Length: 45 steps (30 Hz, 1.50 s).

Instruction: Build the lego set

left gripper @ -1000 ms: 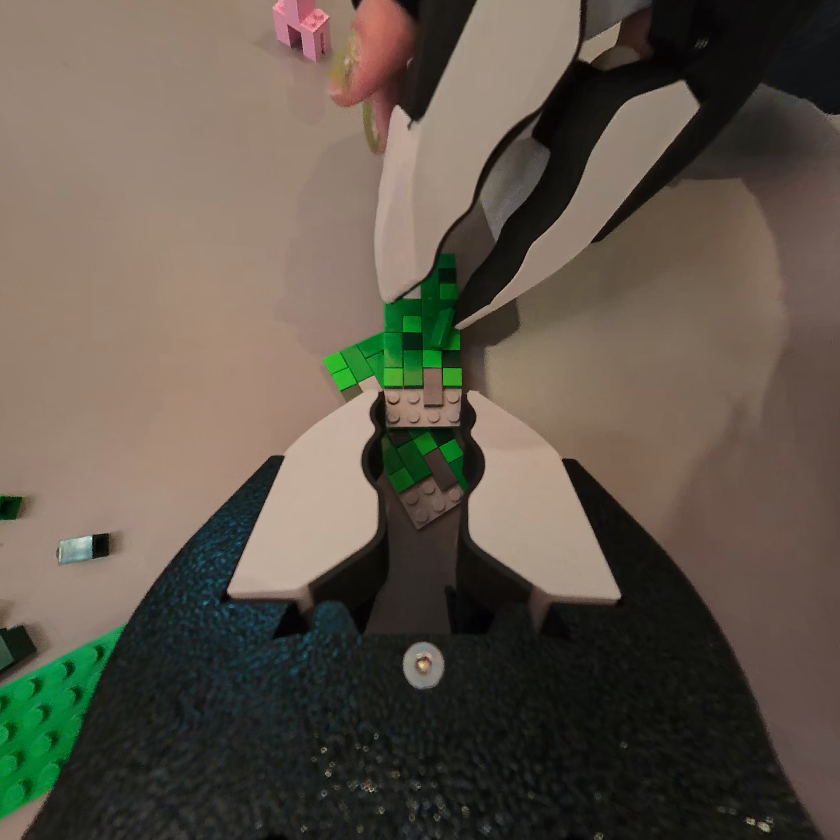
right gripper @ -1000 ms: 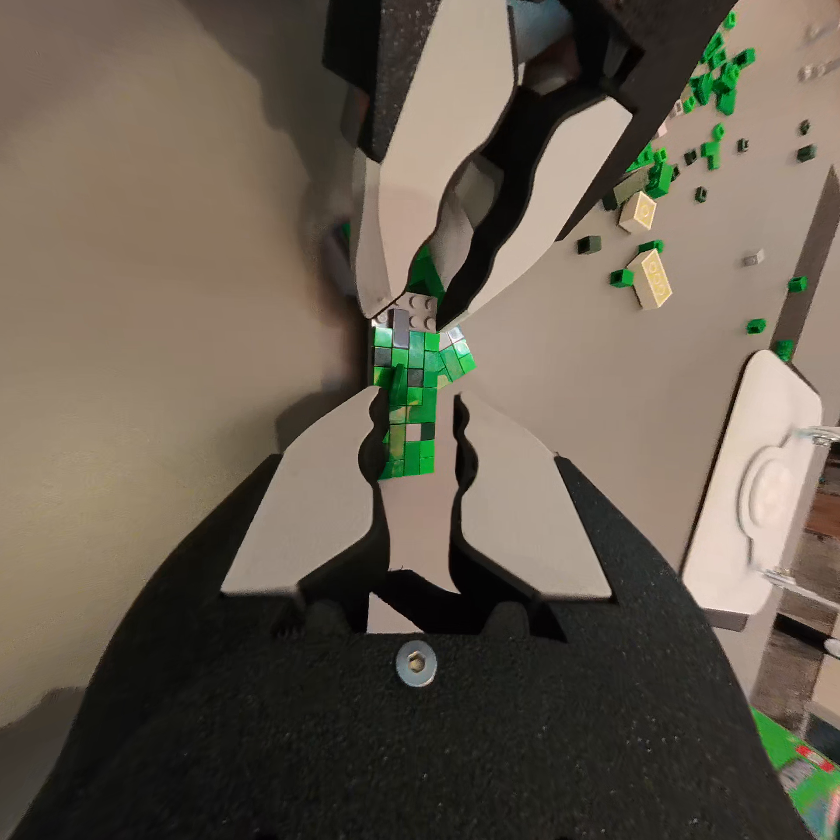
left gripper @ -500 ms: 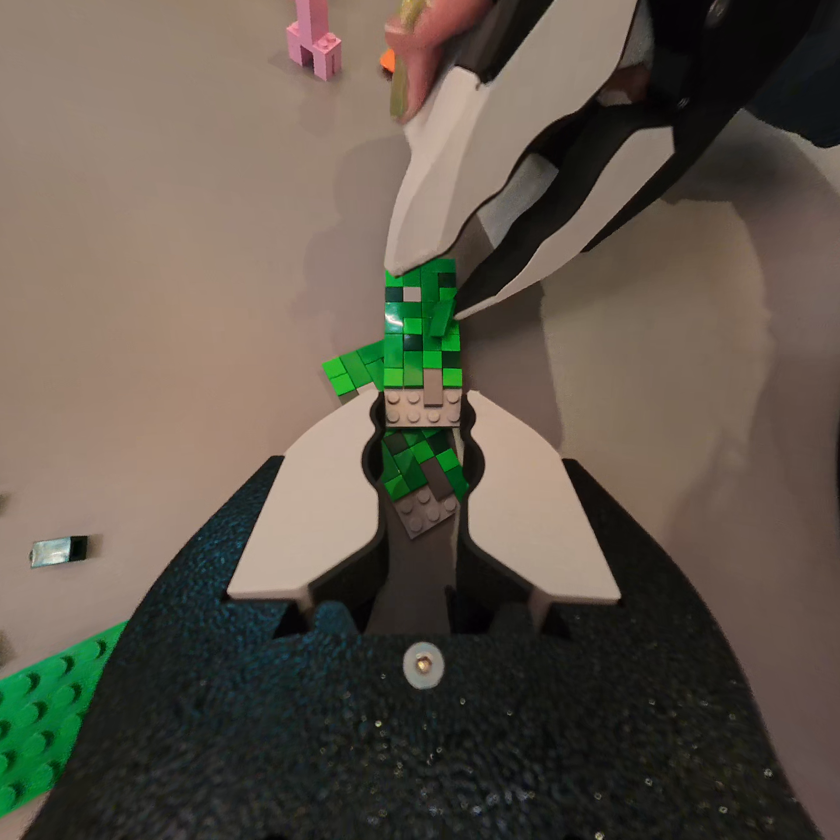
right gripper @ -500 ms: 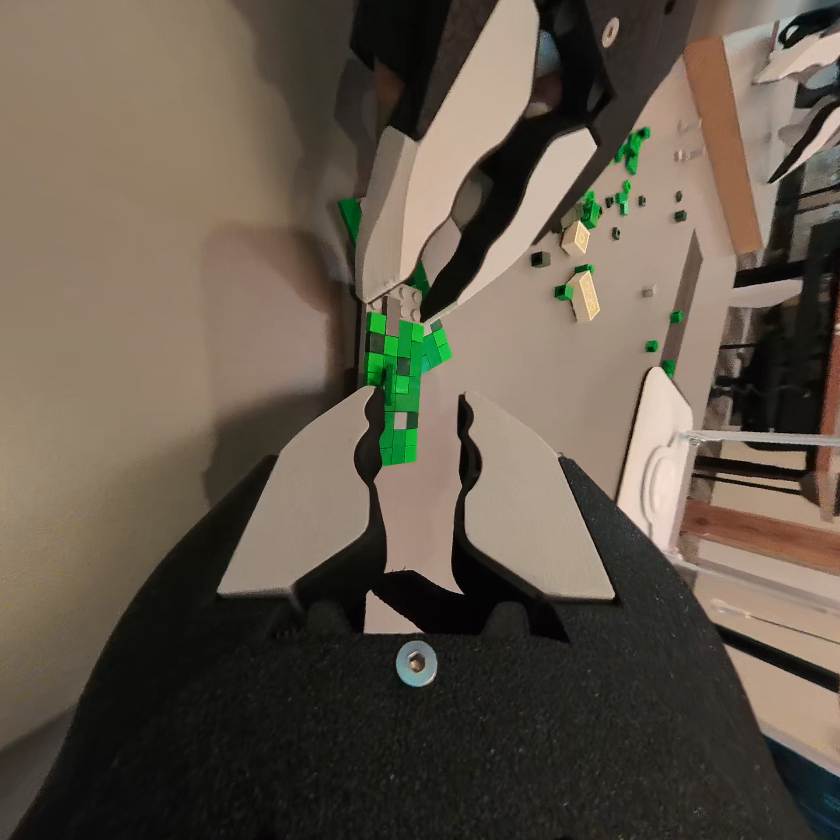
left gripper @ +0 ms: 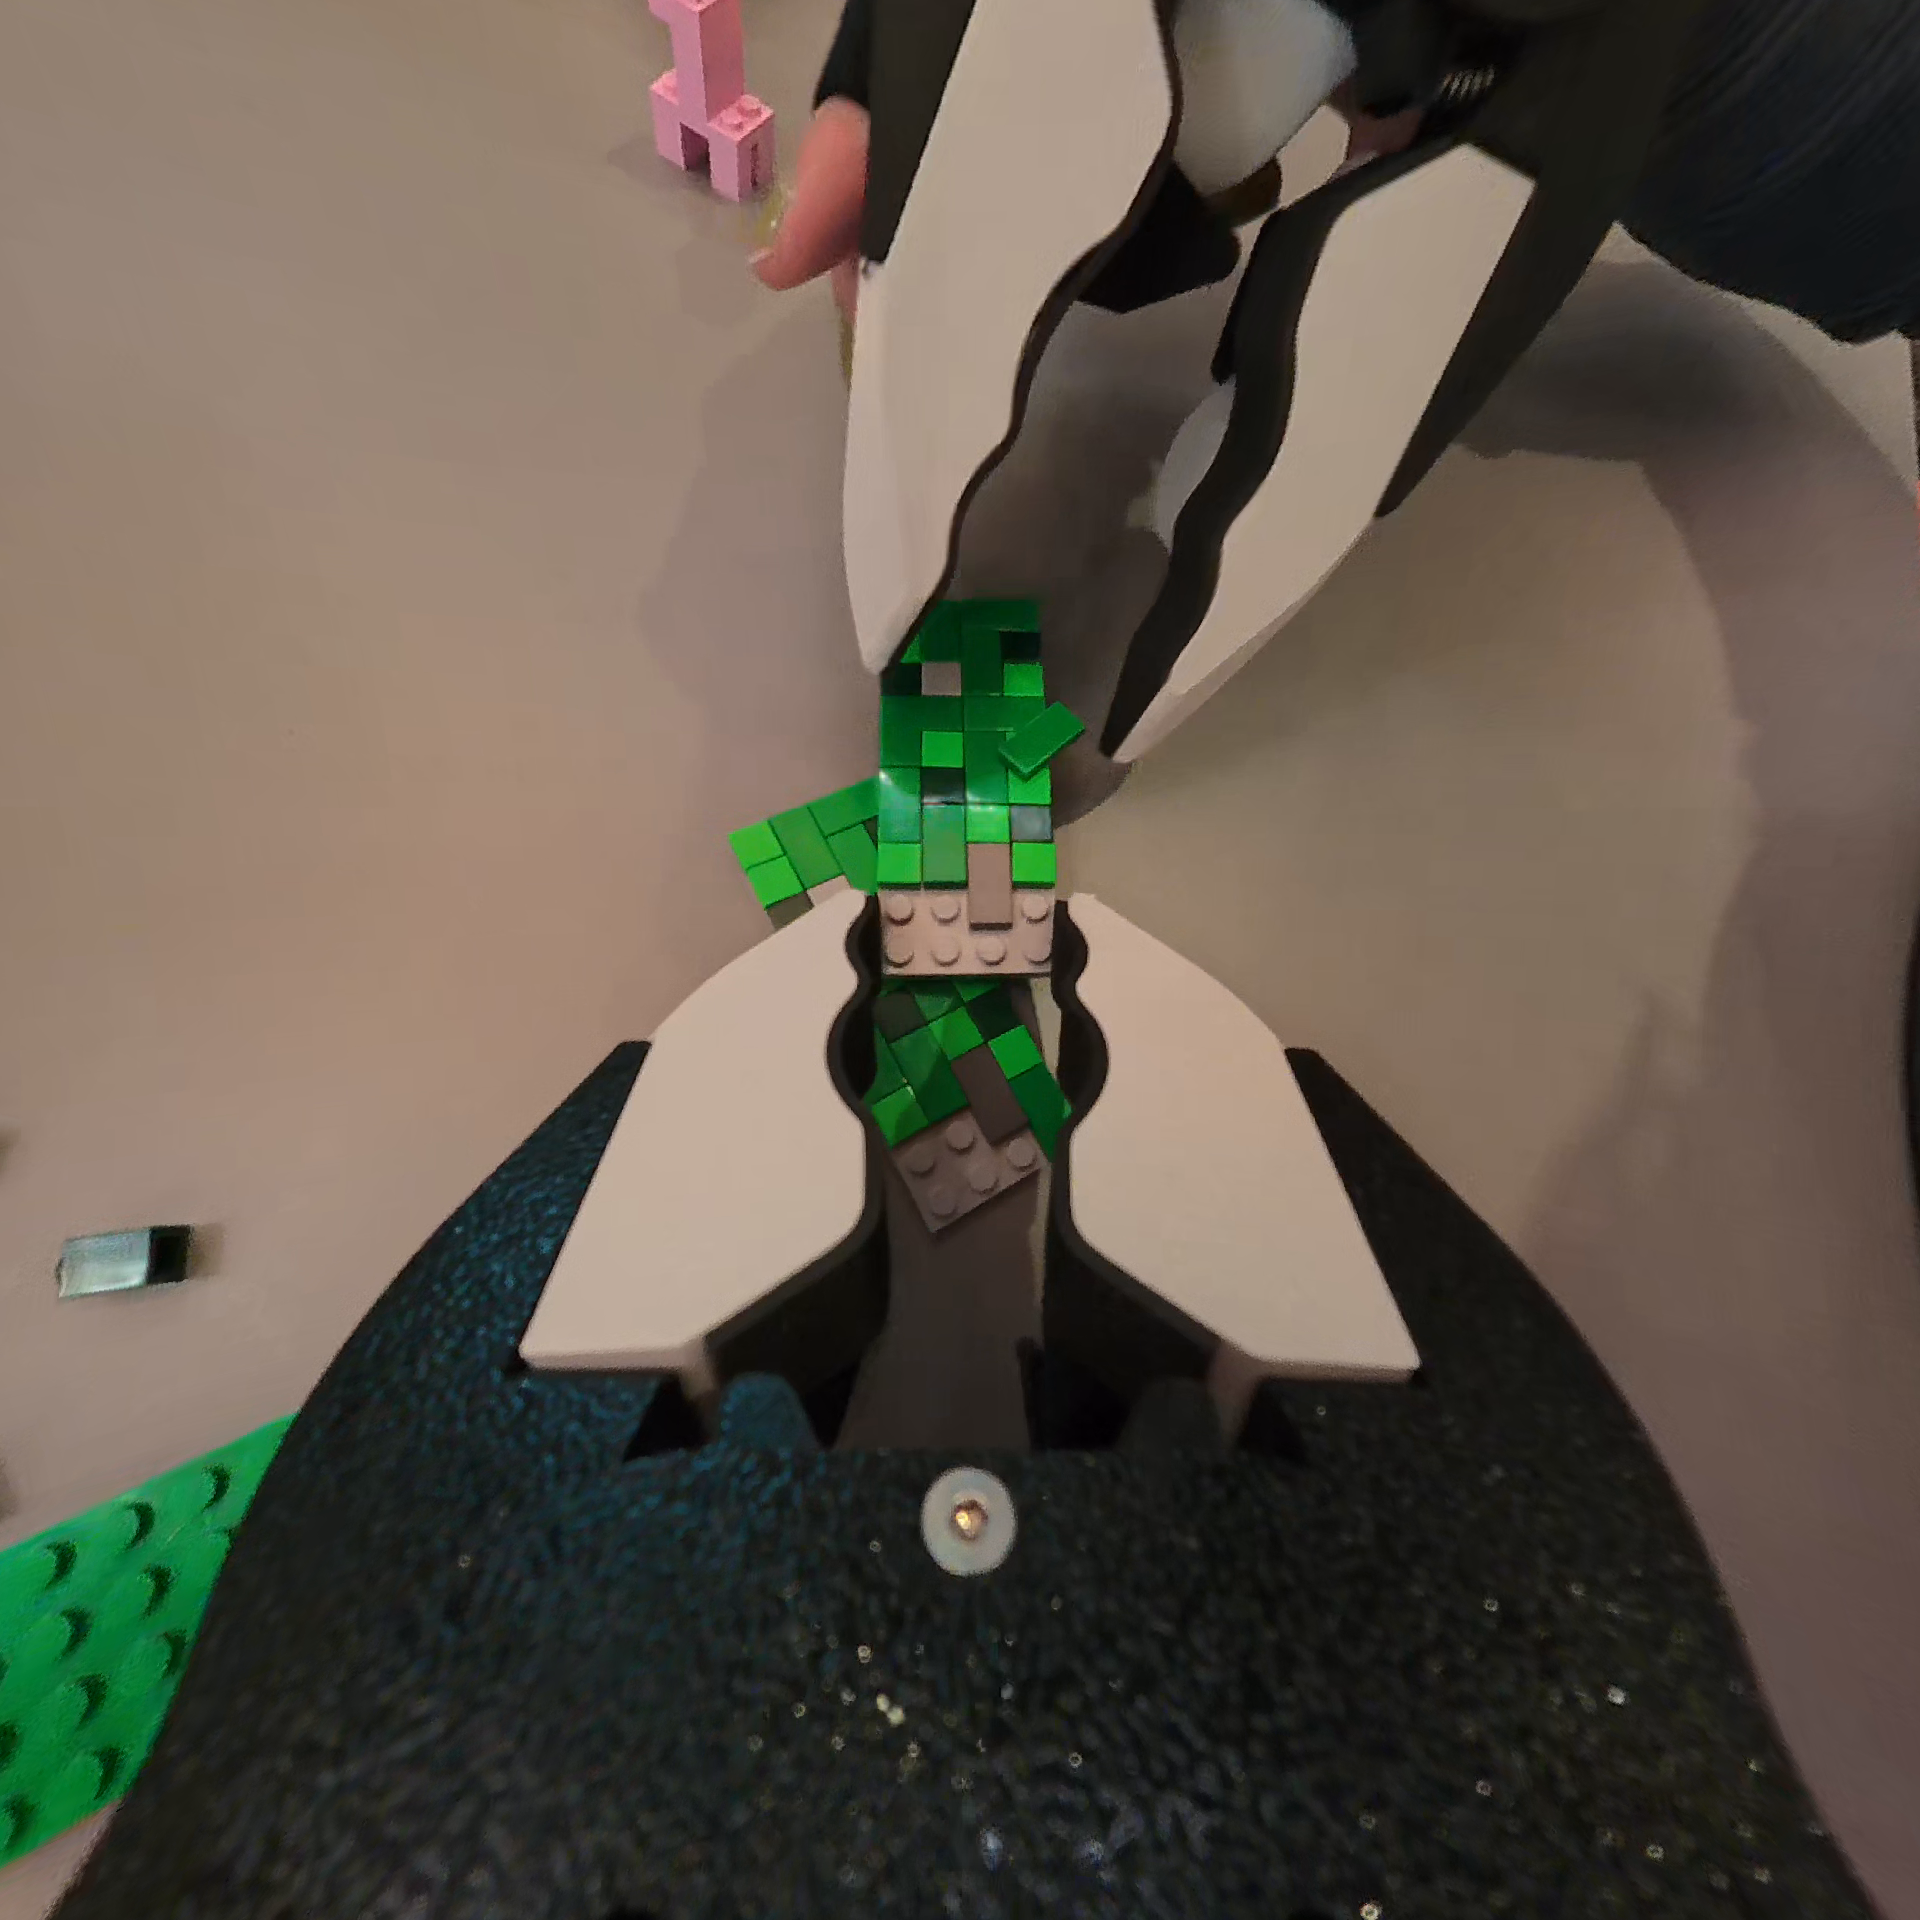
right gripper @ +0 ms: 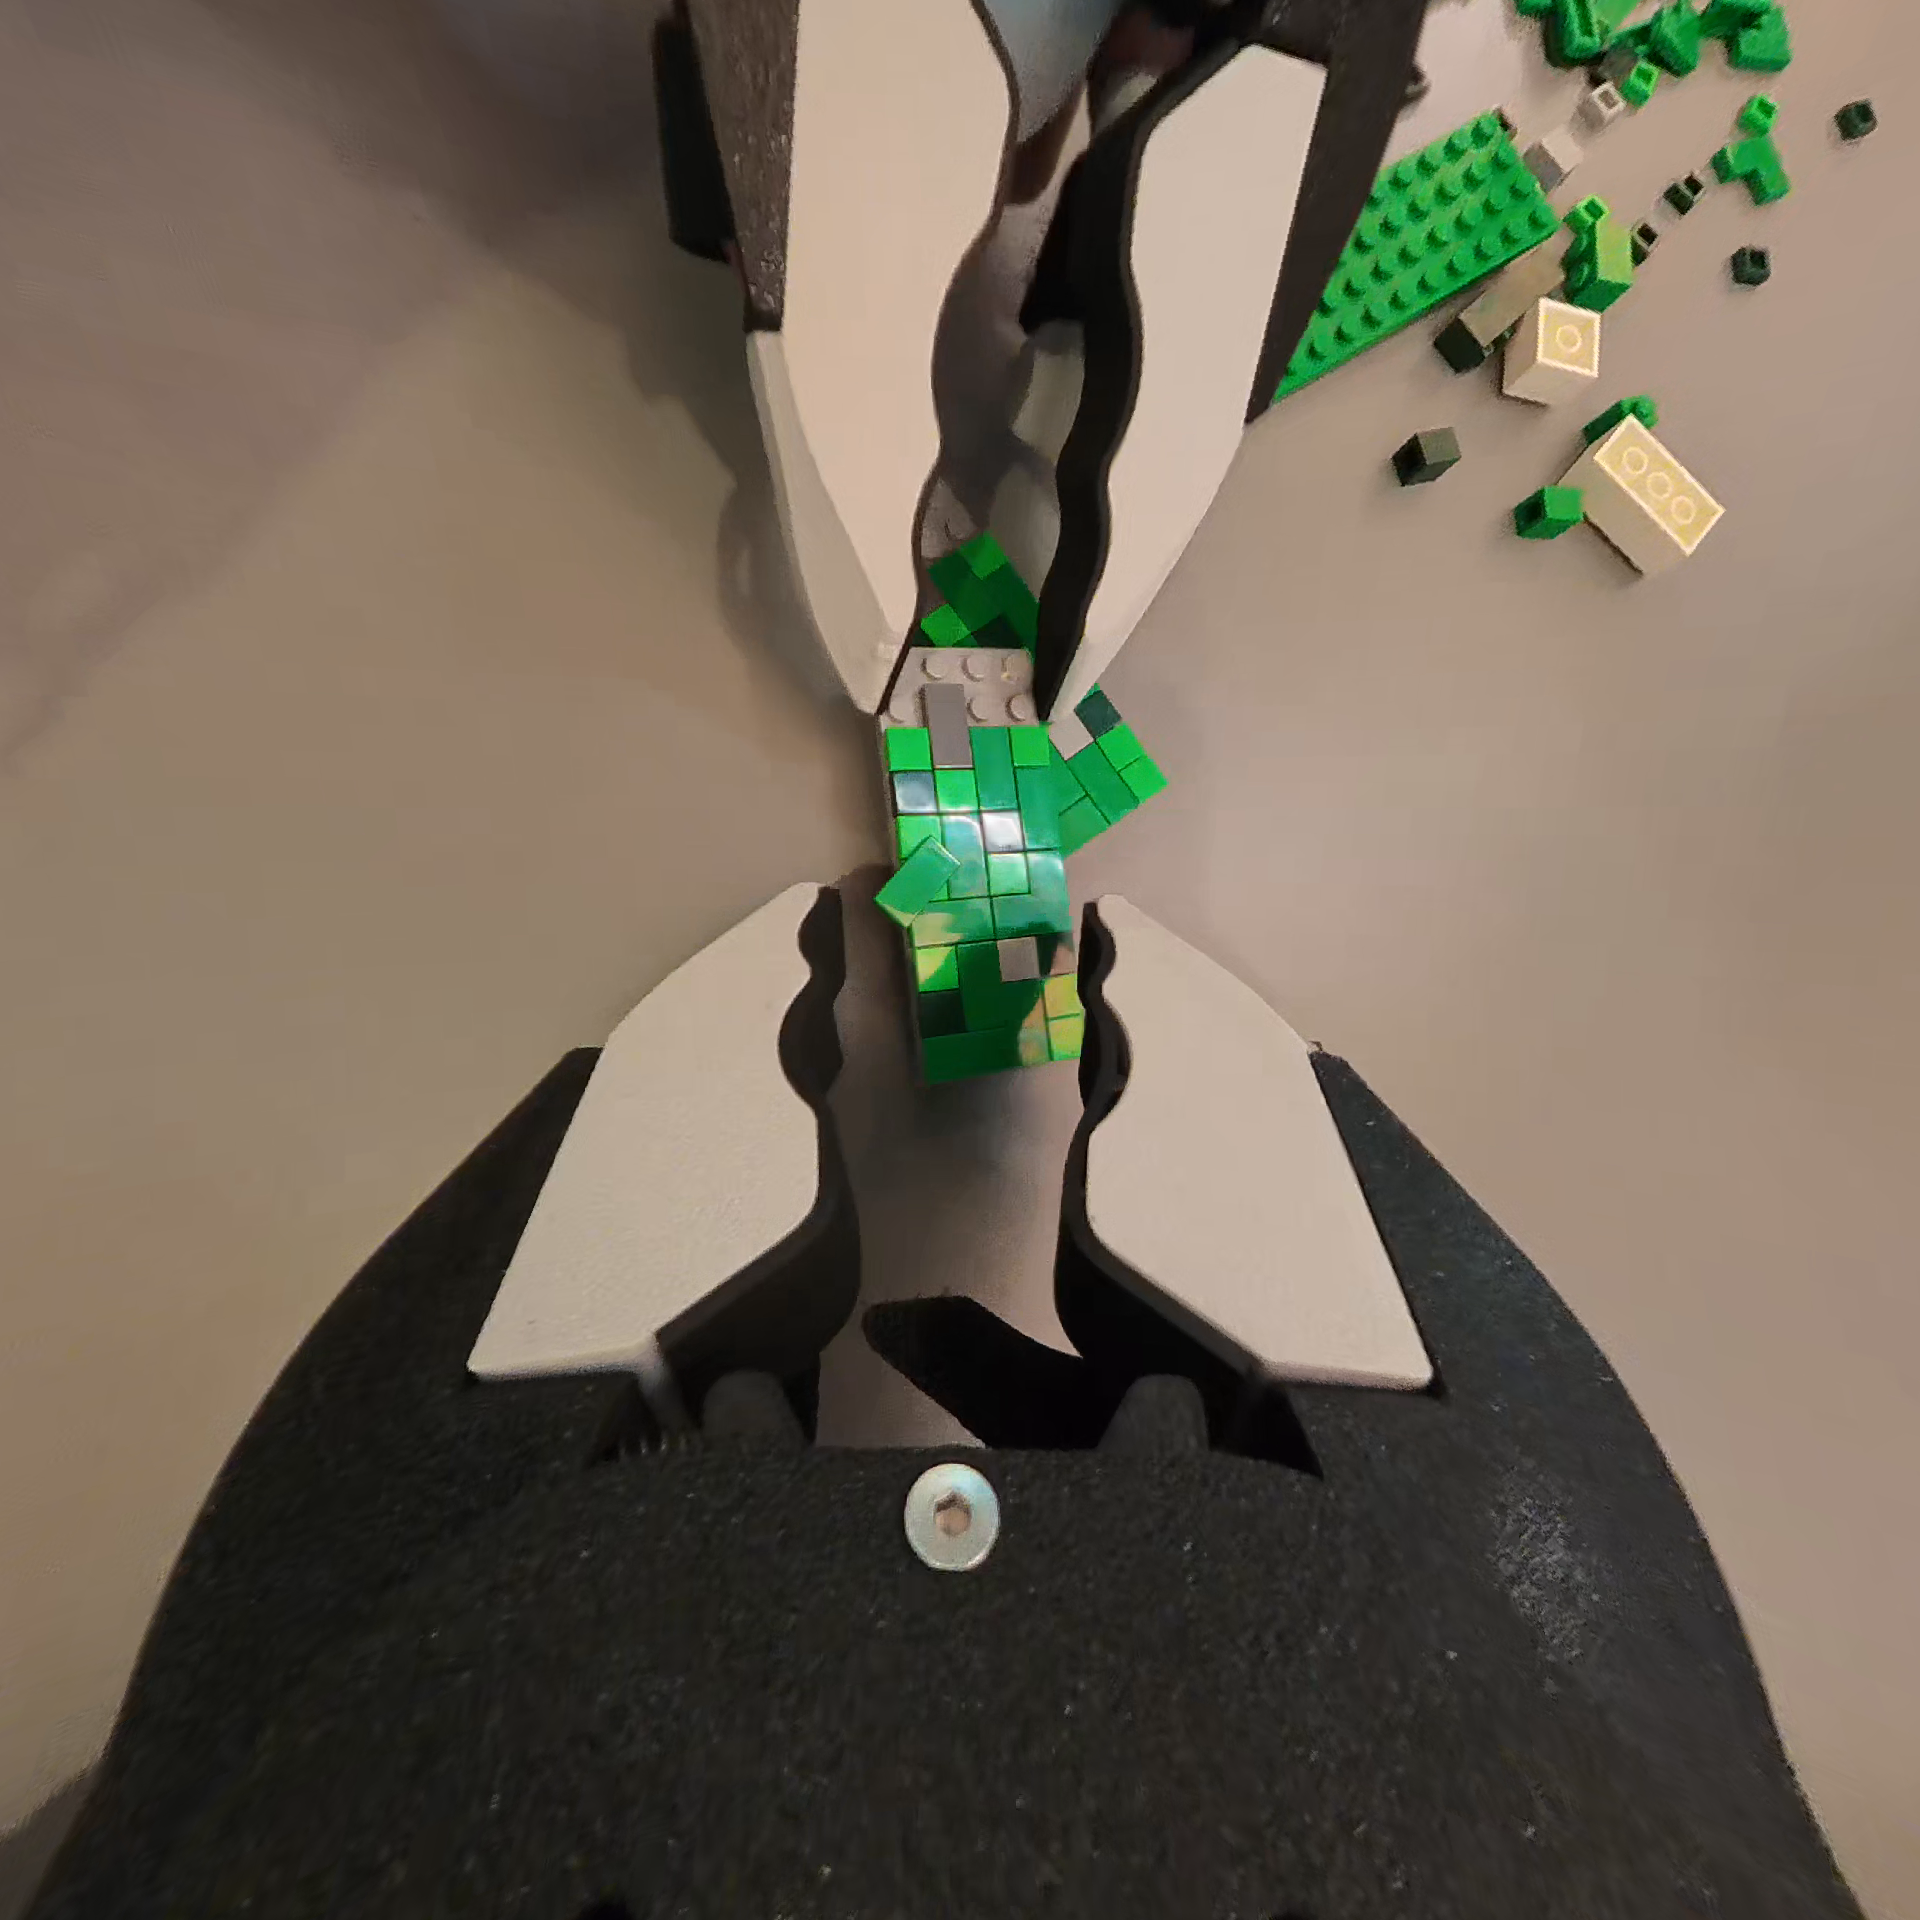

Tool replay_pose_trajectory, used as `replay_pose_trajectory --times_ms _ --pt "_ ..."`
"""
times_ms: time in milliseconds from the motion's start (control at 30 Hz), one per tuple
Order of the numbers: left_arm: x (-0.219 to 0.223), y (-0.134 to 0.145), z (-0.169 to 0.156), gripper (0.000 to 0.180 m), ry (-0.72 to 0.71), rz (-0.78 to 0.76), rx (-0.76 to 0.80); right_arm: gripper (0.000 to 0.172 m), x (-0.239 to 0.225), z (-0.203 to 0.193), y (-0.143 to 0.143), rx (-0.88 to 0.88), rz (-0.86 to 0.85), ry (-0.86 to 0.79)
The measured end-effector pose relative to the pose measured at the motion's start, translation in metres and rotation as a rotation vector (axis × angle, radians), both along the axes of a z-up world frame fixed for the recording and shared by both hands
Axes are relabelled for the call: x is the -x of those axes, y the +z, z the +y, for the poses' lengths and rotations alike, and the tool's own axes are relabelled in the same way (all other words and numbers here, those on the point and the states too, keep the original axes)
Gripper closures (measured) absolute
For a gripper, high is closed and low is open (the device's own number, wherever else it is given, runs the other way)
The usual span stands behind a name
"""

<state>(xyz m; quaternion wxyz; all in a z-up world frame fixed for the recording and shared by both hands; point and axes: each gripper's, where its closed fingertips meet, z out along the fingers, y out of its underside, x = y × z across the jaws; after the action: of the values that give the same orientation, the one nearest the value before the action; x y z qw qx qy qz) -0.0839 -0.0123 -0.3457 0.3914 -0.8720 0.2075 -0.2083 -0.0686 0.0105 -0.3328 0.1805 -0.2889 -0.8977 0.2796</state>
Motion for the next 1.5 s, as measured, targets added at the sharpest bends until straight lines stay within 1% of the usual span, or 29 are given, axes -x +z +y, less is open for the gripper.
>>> replay_pose_trajectory --times_ms 133,267,333,367,433,467,533,633,667,733,800,933,1000,1067,1233,1500 --pt "-0.005 0.012 -0.002 0.150 -0.059 -0.024 -0.066 0.126 -0.006 0.002 0.006 0.092 -0.001 -0.011" --pt "-0.011 0.023 -0.007 0.150 -0.142 0.007 -0.118 0.113 -0.014 -0.011 0.018 0.249 -0.038 0.016" --pt "-0.010 0.028 -0.006 0.150 -0.143 0.027 -0.132 0.105 -0.015 -0.008 0.019 0.246 -0.041 -0.001" --pt "-0.007 0.030 -0.005 0.150 -0.128 0.033 -0.137 0.102 -0.015 -0.006 0.021 0.247 -0.031 -0.017" --pt "0.000 0.035 -0.003 0.150 -0.072 0.041 -0.133 0.100 -0.013 -0.002 0.029 0.302 0.004 -0.082" --pt "0.004 0.038 -0.002 0.150 -0.042 0.046 -0.142 0.101 -0.010 0.002 0.034 0.347 0.023 -0.141" --pt "0.010 0.047 -0.001 0.150 0.016 0.047 -0.158 0.110 -0.005 0.015 0.044 0.443 0.043 -0.296" --pt "0.023 0.055 0.001 0.150 0.121 0.076 -0.163 0.125 0.002 0.030 0.062 0.672 0.071 -0.524" --pt "0.025 0.057 0.002 0.150 0.150 0.086 -0.167 0.133 0.005 0.035 0.066 0.765 0.064 -0.604" --pt "0.026 0.060 0.003 0.150 0.173 0.096 -0.157 0.134 0.009 0.032 0.080 0.997 0.038 -0.649" --pt "0.025 0.061 0.004 0.150 0.194 0.093 -0.145 0.133 0.015 0.035 0.083 1.169 -0.027 -0.722" --pt "0.029 0.065 0.008 0.150 0.255 0.094 -0.145 0.129 0.022 0.030 0.073 1.323 -0.199 -0.774" --pt "0.031 0.066 0.008 0.150 0.283 0.091 -0.142 0.133 0.027 0.026 0.074 1.426 -0.265 -0.771" --pt "0.030 0.066 0.009 0.150 0.288 0.093 -0.134 0.140 0.032 0.026 0.076 1.531 -0.296 -0.767" --pt "0.030 0.063 0.009 0.150 0.297 0.091 -0.114 0.163 0.039 0.024 0.073 1.562 -0.325 -0.754" --pt "0.039 0.050 0.008 0.150 0.325 0.073 -0.076 0.164 0.049 0.024 0.061 1.591 -0.442 -0.777"
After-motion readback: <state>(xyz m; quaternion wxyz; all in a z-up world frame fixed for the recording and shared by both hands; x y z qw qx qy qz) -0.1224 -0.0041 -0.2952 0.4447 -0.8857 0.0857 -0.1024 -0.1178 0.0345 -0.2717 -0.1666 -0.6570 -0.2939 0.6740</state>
